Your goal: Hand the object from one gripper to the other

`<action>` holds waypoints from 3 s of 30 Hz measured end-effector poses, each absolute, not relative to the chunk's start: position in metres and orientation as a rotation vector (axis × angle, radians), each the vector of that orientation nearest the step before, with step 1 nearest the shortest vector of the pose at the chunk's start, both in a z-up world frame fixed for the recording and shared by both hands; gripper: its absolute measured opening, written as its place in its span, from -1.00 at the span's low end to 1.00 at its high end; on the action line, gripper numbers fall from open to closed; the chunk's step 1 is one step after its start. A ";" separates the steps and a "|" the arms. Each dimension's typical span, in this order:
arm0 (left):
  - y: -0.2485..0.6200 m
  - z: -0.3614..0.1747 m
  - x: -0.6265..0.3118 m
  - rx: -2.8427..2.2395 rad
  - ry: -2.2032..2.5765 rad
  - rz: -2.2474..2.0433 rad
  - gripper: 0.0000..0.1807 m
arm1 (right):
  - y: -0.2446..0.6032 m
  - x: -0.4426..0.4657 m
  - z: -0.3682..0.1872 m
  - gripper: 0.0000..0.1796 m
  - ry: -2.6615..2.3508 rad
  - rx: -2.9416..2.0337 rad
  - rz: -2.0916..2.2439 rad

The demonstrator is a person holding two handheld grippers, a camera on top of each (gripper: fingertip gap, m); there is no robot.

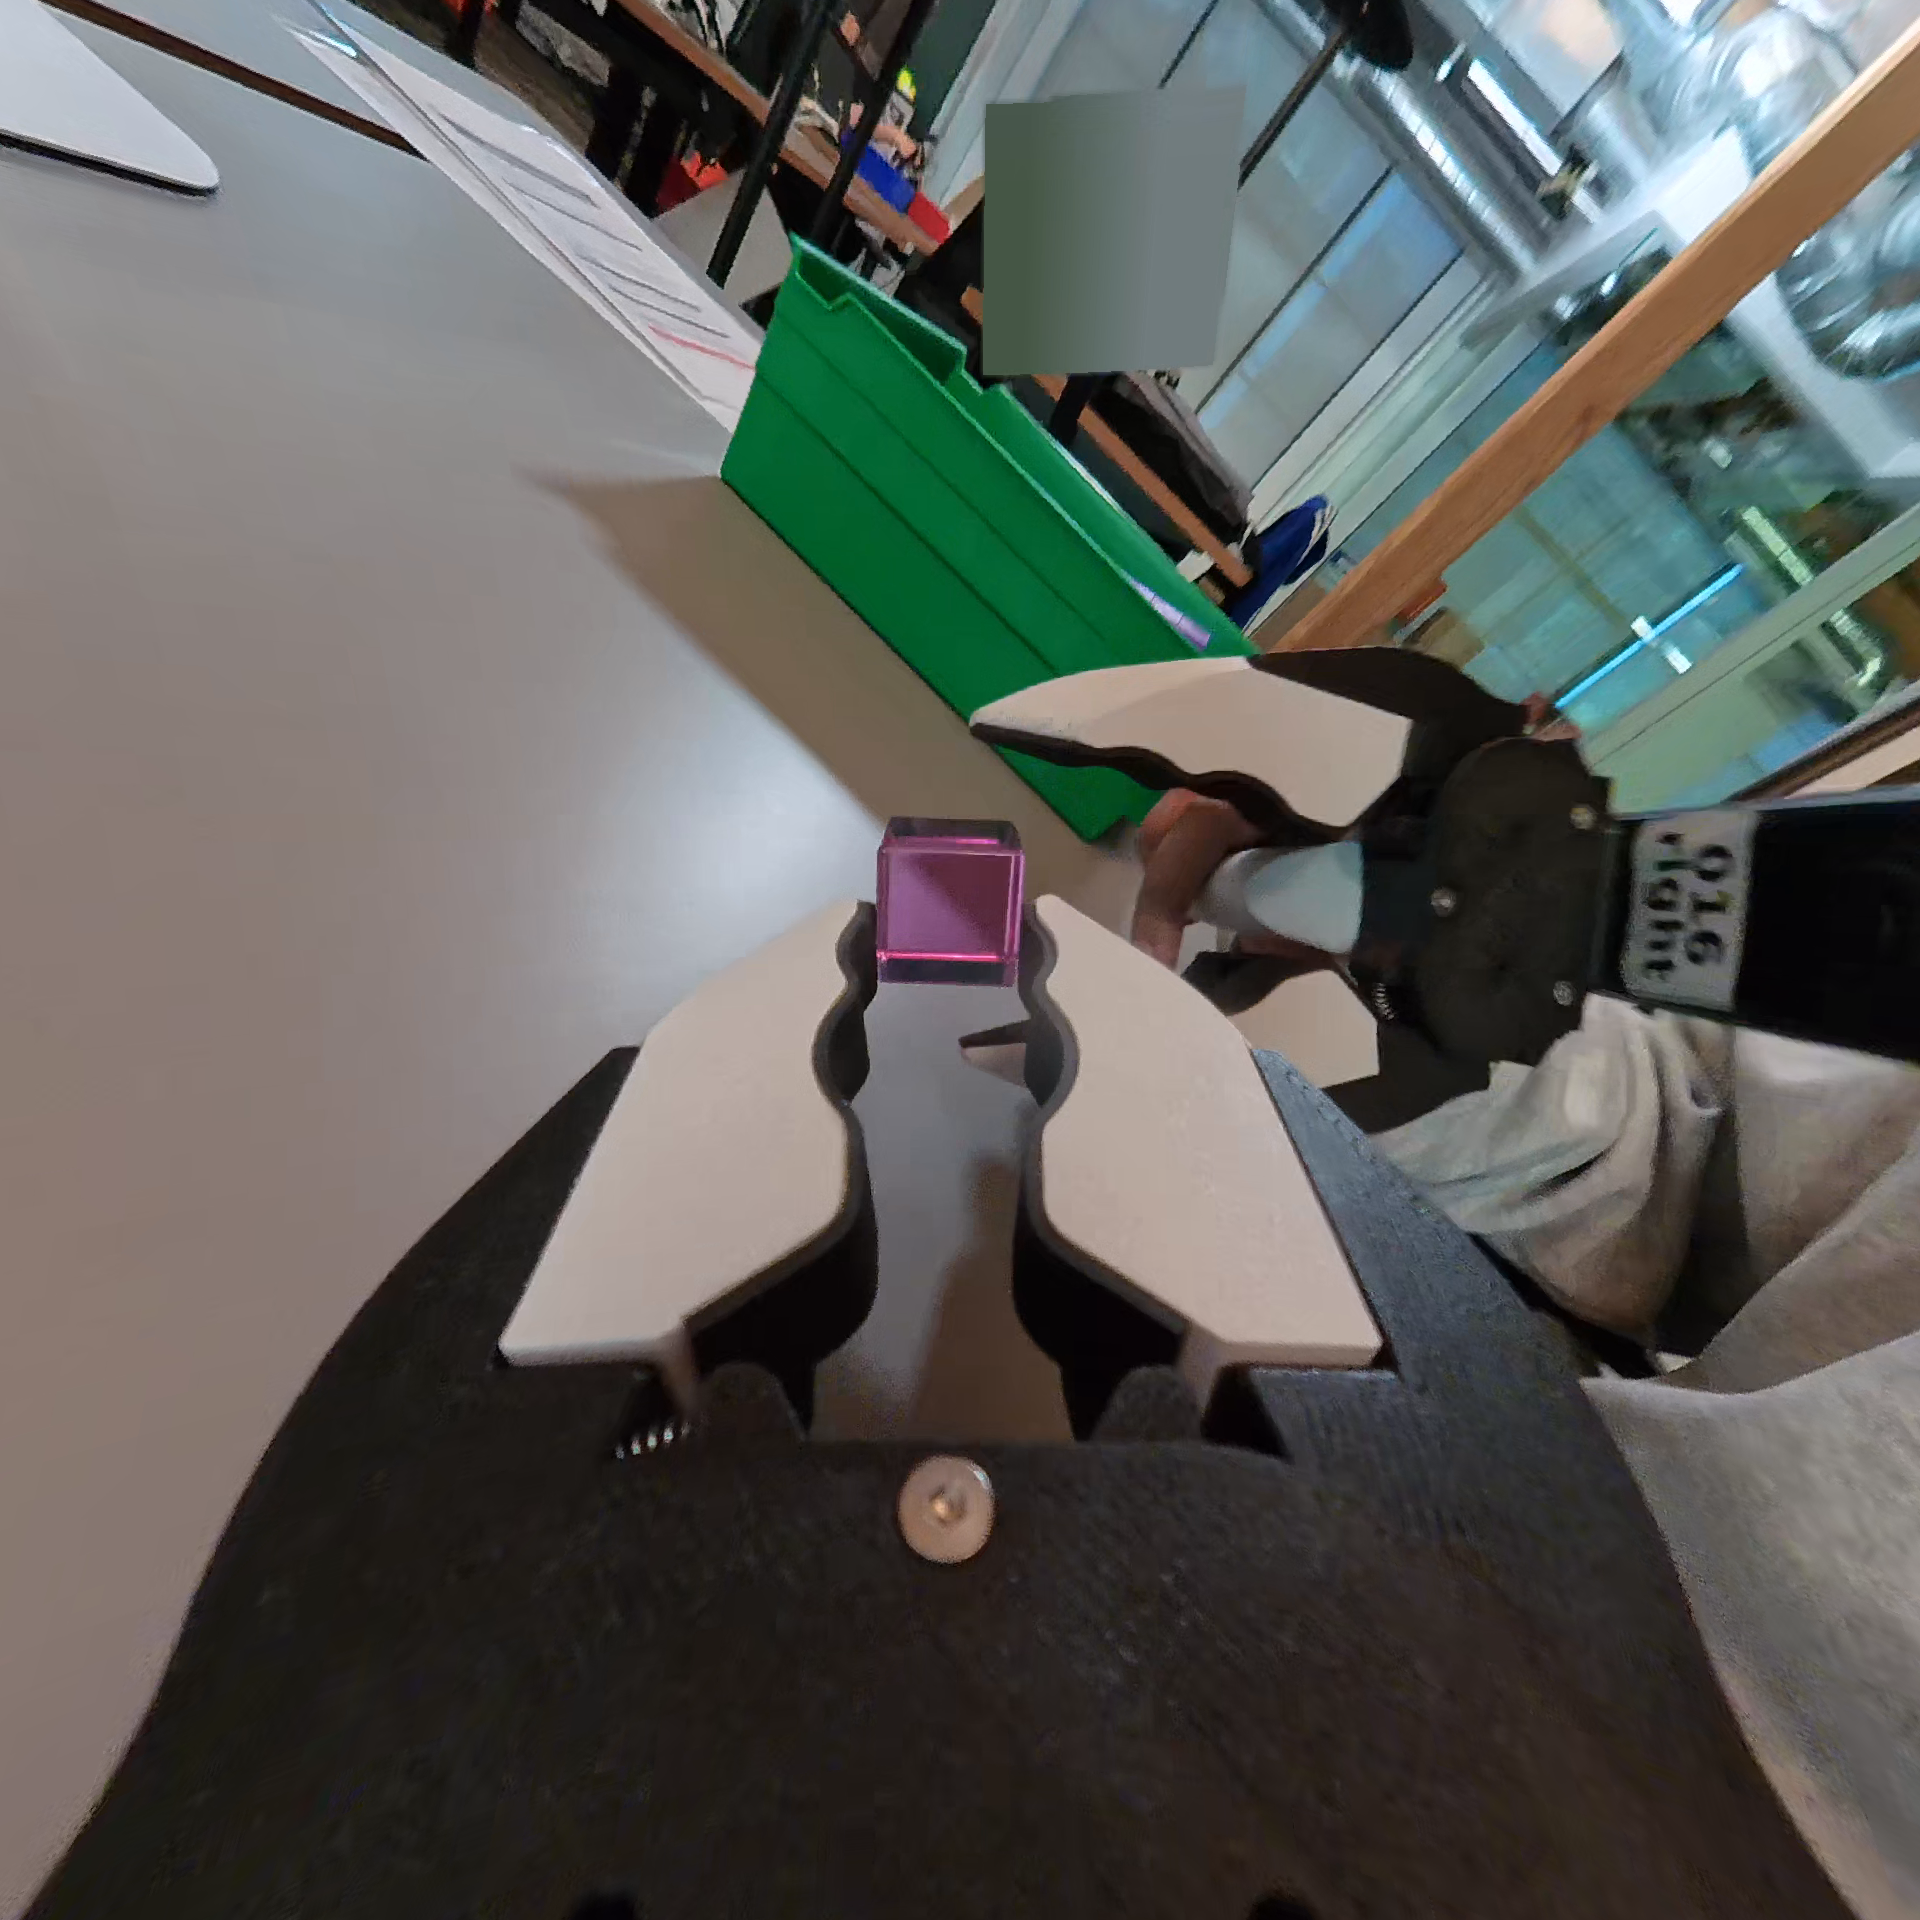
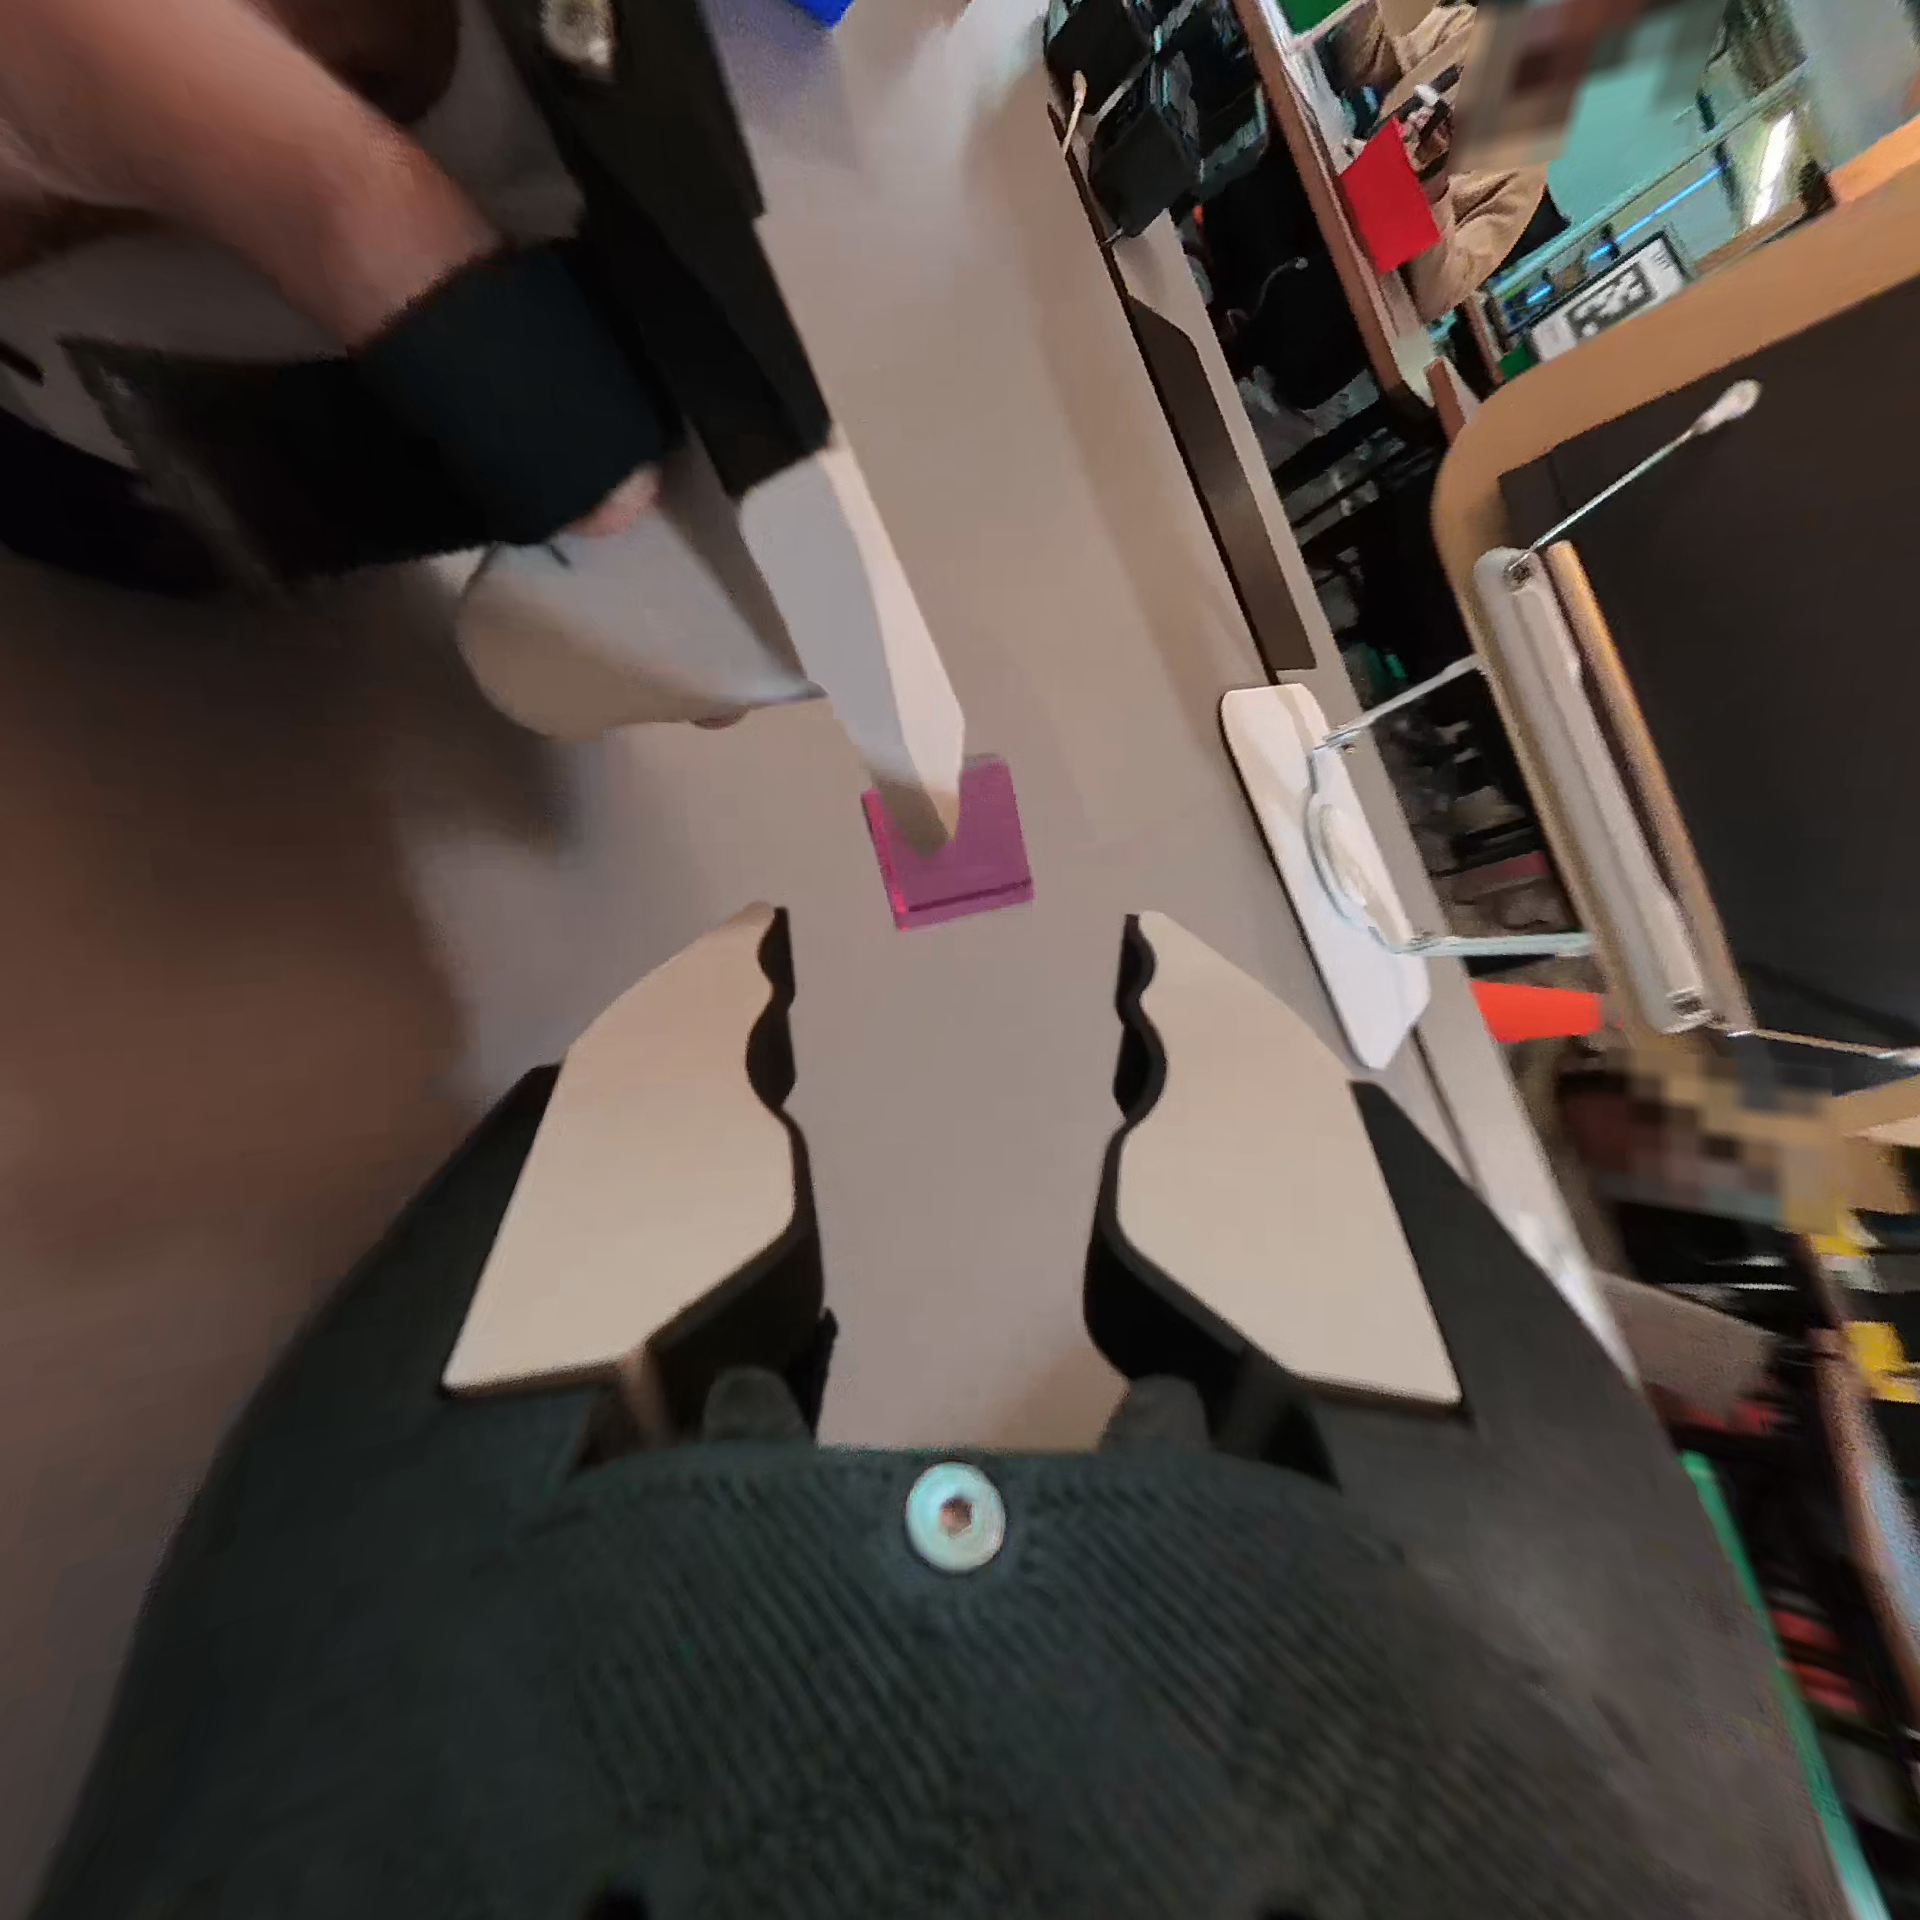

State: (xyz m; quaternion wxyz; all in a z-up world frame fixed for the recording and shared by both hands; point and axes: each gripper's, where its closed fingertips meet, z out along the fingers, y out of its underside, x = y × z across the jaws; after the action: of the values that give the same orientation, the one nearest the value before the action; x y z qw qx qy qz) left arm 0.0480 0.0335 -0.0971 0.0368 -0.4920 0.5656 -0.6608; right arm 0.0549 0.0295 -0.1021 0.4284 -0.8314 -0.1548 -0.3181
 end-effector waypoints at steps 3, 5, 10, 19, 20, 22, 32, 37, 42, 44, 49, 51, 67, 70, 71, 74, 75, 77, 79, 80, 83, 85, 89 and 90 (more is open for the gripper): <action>0.039 -0.089 0.048 -1.524 1.664 -2.163 -0.71 | 0.030 0.055 -0.096 -0.31 -0.223 -2.005 -0.498; 0.041 -0.084 0.048 -1.517 1.612 -2.248 -0.71 | 0.029 0.054 -0.088 -0.34 -0.084 -1.938 -0.242; 0.039 -0.071 0.043 -1.438 1.579 -2.402 -0.71 | 0.021 0.052 -0.052 -0.50 0.212 -1.631 0.415; 0.020 -0.061 0.031 -1.304 1.663 -2.496 -0.71 | 0.024 0.040 -0.055 -0.55 0.325 -1.534 0.811; 0.019 -0.061 0.031 -1.300 1.671 -2.493 -0.71 | 0.025 0.037 -0.056 -0.55 0.323 -1.533 0.831; 0.017 -0.062 0.030 -1.297 1.685 -2.496 -0.71 | 0.026 0.033 -0.055 -0.59 0.321 -1.524 0.868; 0.014 -0.062 0.029 -1.301 1.682 -2.513 -0.71 | 0.025 0.033 -0.057 -0.71 0.337 -1.525 0.889; 0.016 -0.063 0.033 -1.299 1.663 -2.450 -0.53 | 0.021 0.045 -0.052 -0.71 0.392 -1.463 0.918; 0.017 -0.064 0.033 -1.151 1.728 -2.287 -0.46 | 0.017 0.054 -0.055 -0.71 0.482 -1.418 1.051; 0.015 -0.067 0.031 -1.044 1.806 -2.150 -0.44 | 0.018 0.051 -0.060 -0.71 0.514 -1.436 1.135; 0.008 -0.074 0.024 -0.771 1.944 -1.845 -0.42 | 0.020 0.035 -0.071 -0.71 0.580 -1.443 1.392; 0.004 -0.074 0.021 -0.720 1.956 -1.821 -0.46 | 0.020 0.030 -0.074 -0.71 0.608 -1.428 1.473; 0.019 -0.063 0.027 -0.896 1.853 -2.012 -0.70 | 0.023 0.039 -0.064 -0.49 0.528 -1.370 1.332; 0.026 -0.058 0.031 -1.043 1.760 -2.183 -0.70 | 0.024 0.041 -0.064 -0.49 0.383 -1.483 1.060; 0.028 -0.058 0.032 -1.088 1.731 -2.233 -0.70 | 0.024 0.041 -0.064 -0.49 0.331 -1.519 0.960; 0.030 -0.059 0.033 -1.170 1.701 -2.317 -0.70 | 0.025 0.040 -0.060 -0.51 0.207 -1.569 0.727; 0.029 -0.060 0.033 -1.180 1.704 -2.328 -0.70 | 0.025 0.040 -0.060 -0.52 0.187 -1.579 0.687; 0.026 -0.060 0.032 -1.188 1.713 -2.342 -0.70 | 0.025 0.037 -0.060 -0.54 0.169 -1.591 0.669; 0.023 -0.060 0.031 -1.194 1.712 -2.365 -0.70 | 0.026 0.034 -0.061 -0.54 0.167 -1.594 0.694; 0.022 -0.059 0.031 -1.200 1.706 -2.380 -0.70 | 0.026 0.031 -0.062 -0.54 0.164 -1.596 0.708; 0.022 -0.057 0.031 -1.232 1.667 -2.429 -0.70 | 0.028 0.027 -0.066 -0.53 0.151 -1.618 0.717; 0.023 -0.056 0.031 -1.249 1.641 -2.459 -0.70 | 0.029 0.024 -0.067 -0.55 0.143 -1.634 0.707; 0.022 -0.057 0.032 -1.263 1.632 -2.468 -0.70 | 0.030 0.022 -0.067 -0.63 0.150 -1.628 0.712; 0.021 -0.057 0.031 -1.261 1.644 -2.459 -0.70 | 0.030 0.022 -0.066 -0.65 0.157 -1.621 0.716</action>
State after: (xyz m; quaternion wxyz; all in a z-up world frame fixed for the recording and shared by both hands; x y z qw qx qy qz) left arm 0.0314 0.0207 -0.0574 -0.0367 -0.3919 0.5109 -0.7642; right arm 0.0218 0.0303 -0.0657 0.6297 -0.7077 0.0686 0.3128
